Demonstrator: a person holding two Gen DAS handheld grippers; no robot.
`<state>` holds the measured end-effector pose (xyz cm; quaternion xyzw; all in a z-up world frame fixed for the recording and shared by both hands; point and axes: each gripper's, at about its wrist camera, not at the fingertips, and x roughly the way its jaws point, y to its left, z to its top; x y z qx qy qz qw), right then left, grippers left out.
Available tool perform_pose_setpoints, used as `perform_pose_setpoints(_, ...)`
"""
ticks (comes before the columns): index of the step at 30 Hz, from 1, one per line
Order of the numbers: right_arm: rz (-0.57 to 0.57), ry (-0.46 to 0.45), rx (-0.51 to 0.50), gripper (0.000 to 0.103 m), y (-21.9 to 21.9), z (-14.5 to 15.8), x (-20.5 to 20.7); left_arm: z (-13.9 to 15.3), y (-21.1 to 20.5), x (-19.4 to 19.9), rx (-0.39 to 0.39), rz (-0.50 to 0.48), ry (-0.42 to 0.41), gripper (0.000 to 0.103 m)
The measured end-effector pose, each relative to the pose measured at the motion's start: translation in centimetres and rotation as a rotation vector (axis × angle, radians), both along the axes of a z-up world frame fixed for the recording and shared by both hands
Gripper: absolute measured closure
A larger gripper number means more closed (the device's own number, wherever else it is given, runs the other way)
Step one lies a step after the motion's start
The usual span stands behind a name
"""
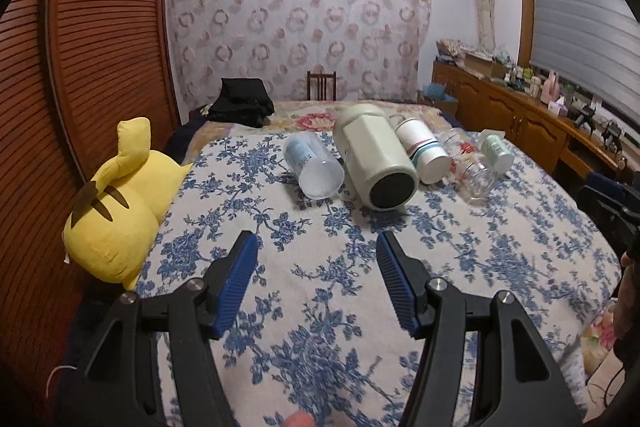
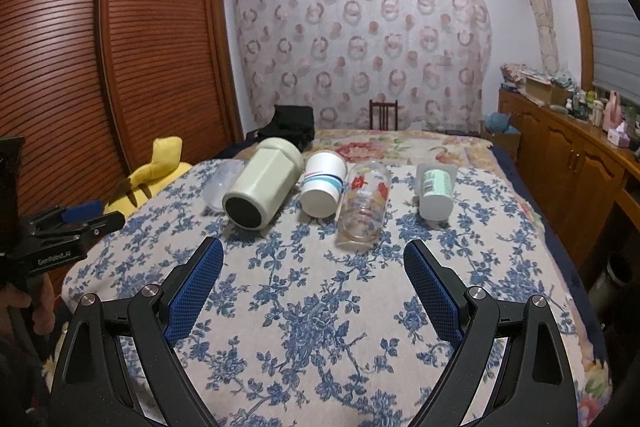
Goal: Flip cup upright
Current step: 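Move the left tool toward the clear plastic cup lying on its side, then close the left gripper around the clear plastic cup's body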
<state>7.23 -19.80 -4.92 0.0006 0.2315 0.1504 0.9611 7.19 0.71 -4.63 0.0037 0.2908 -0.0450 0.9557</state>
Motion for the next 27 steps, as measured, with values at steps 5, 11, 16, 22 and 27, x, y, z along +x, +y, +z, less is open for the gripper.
perform_pose_setpoints(5, 0.024, 0.025, -0.011, 0.01, 0.4, -0.5, 2.6, -0.3, 0.6, 2.6, -0.015, -0.014, 0.045, 0.042)
perform_pose_setpoints(11, 0.044, 0.045, -0.022, 0.01, 0.5, -0.6, 5.2, -0.4, 1.2, 6.4, -0.013, -0.028, 0.078, 0.042)
perform_pose_setpoints(16, 0.055, 0.055, -0.034, 0.01, 0.6, -0.7, 7.2, -0.2, 1.2, 10.4, 0.009, -0.038, 0.11, 0.042)
perform_pose_setpoints(22, 0.072, 0.073, -0.044, 0.01, 0.8, -0.8, 9.7, -0.4, 1.0, 15.2, 0.003, -0.076, 0.164, 0.041)
perform_pose_setpoints(27, 0.082, 0.09, -0.039, 0.01, 1.0, -1.1, 11.1, -1.2, 1.0, 18.5, -0.005, -0.093, 0.221, 0.038)
